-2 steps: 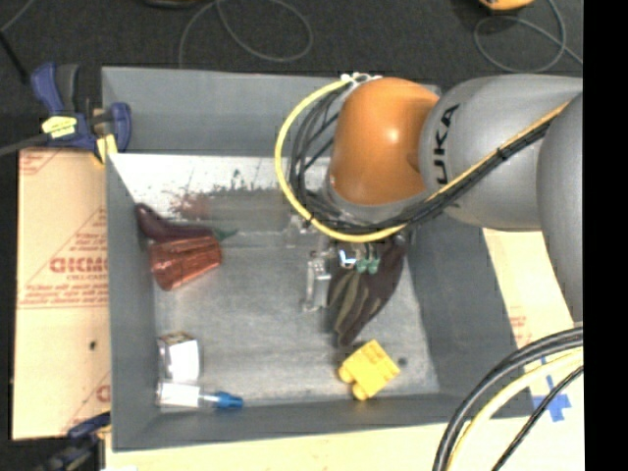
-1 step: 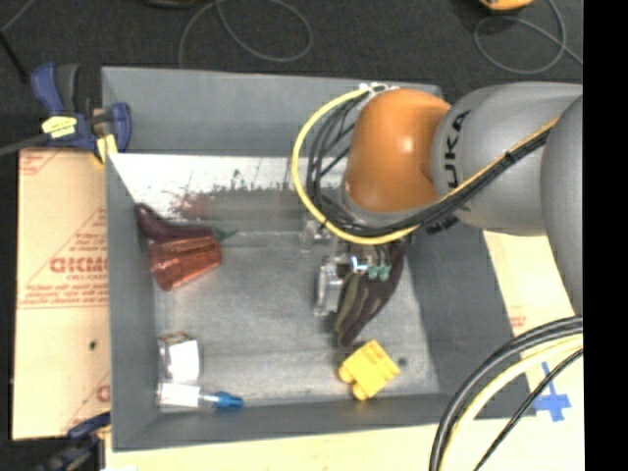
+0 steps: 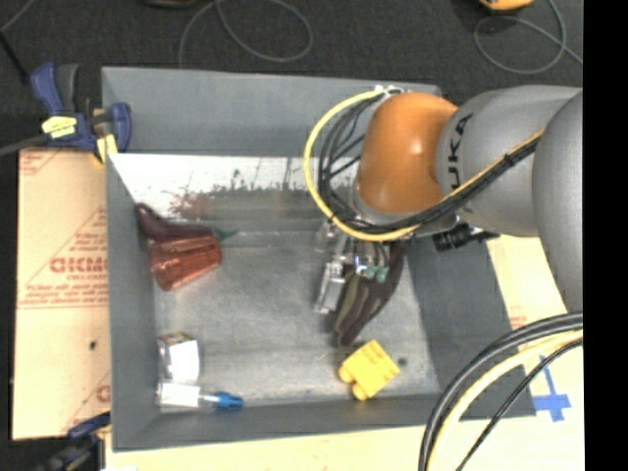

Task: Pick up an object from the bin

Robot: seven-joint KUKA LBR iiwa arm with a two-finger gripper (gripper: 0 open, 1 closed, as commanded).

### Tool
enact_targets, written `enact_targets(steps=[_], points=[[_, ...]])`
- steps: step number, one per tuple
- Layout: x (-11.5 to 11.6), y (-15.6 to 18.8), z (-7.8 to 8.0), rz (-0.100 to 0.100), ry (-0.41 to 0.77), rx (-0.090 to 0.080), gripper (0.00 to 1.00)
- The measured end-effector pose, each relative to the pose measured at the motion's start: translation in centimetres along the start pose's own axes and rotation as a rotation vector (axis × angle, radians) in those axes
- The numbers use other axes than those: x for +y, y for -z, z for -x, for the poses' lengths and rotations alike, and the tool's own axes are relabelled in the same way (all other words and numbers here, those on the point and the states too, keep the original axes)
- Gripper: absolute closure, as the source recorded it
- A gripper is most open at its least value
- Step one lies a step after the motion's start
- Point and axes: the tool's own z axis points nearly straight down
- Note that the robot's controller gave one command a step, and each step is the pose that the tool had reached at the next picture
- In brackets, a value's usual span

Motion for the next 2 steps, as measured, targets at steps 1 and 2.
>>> enact_targets(steps=[1, 2], points=[[-1.9, -1.0, 0.3, -0.002, 0.122, -0.003, 0.0], [-3.4, -1.6, -0.6, -0.001, 0.201, -0.003, 0.0]])
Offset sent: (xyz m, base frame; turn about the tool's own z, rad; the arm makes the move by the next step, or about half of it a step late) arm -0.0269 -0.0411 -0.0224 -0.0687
